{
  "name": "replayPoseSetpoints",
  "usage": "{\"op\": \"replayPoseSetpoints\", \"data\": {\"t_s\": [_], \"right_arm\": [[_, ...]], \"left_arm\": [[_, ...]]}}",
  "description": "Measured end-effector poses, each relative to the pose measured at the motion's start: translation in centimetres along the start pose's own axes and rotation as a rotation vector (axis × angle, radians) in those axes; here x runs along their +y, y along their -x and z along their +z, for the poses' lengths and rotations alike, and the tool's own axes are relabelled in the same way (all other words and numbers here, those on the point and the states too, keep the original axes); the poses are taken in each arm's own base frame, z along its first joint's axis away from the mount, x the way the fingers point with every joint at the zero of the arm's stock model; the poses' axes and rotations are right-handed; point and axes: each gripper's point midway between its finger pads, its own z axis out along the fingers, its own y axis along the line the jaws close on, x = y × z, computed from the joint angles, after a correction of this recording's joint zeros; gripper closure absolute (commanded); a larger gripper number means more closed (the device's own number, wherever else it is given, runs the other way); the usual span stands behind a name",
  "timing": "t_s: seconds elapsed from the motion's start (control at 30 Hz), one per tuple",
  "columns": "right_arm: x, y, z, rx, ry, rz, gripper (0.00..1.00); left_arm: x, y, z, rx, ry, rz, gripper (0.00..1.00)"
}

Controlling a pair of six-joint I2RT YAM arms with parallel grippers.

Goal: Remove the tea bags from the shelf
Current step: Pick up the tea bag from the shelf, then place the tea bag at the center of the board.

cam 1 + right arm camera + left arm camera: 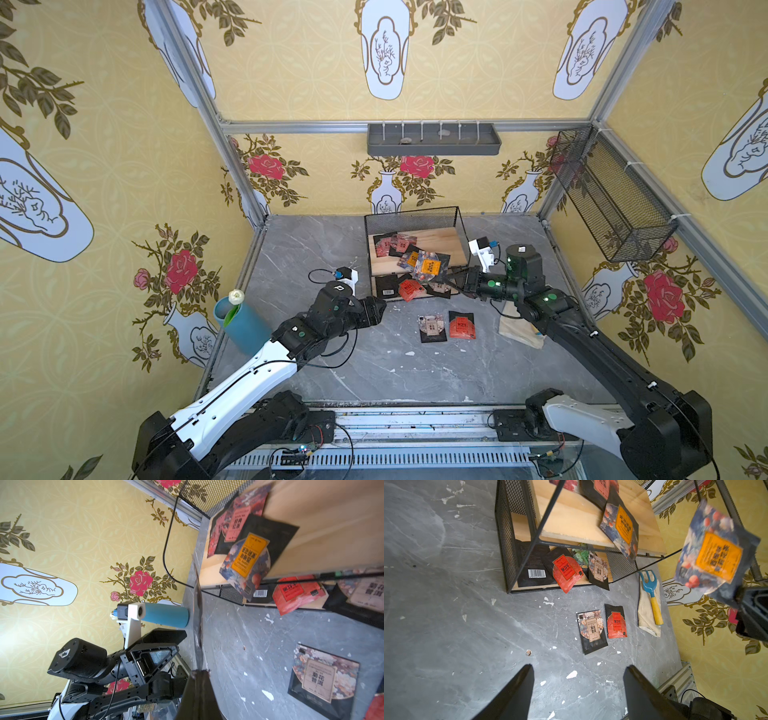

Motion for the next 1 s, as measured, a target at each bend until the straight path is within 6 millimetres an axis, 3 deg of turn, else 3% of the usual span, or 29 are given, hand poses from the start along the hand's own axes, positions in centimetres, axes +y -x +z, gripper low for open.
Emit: {"op": "replayPoseSetpoints", "data": {"t_s": [0.33, 0.5, 0.67, 1.0], "right_arm": [[-2.7, -7.2, 1.4, 0.185, -0.023, 0.056, 1.0], [-5.3, -10.4, 2.7, 0.268, -0.059, 0.106, 1.0], [-7.5, -11.6, 4.1, 0.303, -0.089, 0.16, 1.0], [-10.3, -12.8, 7.1, 0.352, -0.114, 0.217, 1.0]], "left_arm": [[1.0, -0.2, -0.7, -0.016, 0.031, -0.004, 0.24], [1.3, -0.6, -0.6, -0.005, 0.041, -0.019, 0.24], [1.7, -1.0, -0.3, 0.005, 0.051, -0.028, 0.24], [2.0, -1.4, -0.1, 0.015, 0.054, -0.039, 0.24]]}}
